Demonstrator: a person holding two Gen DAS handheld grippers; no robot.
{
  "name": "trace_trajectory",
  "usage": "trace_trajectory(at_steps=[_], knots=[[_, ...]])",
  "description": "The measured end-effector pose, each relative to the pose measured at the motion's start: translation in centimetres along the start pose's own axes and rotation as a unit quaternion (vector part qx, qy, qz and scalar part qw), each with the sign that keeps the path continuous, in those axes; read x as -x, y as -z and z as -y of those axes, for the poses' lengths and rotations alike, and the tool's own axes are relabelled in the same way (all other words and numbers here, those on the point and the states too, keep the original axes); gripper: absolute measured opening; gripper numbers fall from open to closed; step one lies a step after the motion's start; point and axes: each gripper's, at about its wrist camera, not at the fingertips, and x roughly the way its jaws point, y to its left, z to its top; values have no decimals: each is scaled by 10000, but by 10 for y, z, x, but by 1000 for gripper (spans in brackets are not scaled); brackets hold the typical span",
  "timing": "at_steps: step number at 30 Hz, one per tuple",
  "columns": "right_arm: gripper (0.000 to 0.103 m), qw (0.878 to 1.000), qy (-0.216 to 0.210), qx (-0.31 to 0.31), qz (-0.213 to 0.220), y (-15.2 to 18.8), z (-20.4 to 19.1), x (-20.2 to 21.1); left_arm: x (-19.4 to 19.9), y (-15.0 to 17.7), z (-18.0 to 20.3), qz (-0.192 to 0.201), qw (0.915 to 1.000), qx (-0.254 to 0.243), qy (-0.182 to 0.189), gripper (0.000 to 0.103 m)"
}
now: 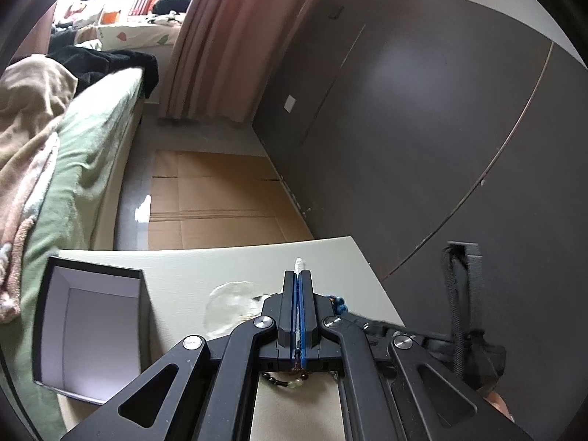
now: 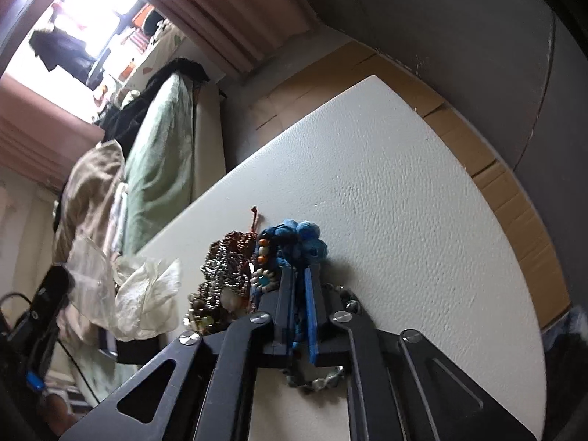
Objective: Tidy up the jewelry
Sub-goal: 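Carry both items over the black box and open both grippers to drop them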
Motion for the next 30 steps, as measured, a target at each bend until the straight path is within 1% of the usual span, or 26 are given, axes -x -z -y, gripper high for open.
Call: trace_trajectory(at_steps=[1,4,10,14,18,22,24,27,30], knots=[[6,9999,-61,14,100,0,-2,6,4,-1,-2,14,10000,20,-6,0],[6,9995,-234,-18,227,-1,-5,16,18,-4,-7,105,9999,95,-48,0],[6,9972,-575,-11,481,6,-17,43,57,-8,-17,434,9988,241,-54,0],[6,9946,-732,236,700,11,-38,68,76,-10,-27,568,9976,379,-108,0],[6,9917,-915,426,794,14,-63,79,93,-9,-41,648,9966,464,-214,0],[6,9892,-1066,595,813,18,-84,77,100,-6,-58,638,9957,590,-325,0],[6,9881,-1178,651,741,19,-96,67,102,-7,-67,635,9952,636,-390,0],[6,9871,-1221,796,666,21,-116,53,102,-6,-80,579,9945,734,-468,0],[6,9844,-1348,938,628,24,-129,44,98,-6,-93,473,9939,849,-514,0]])
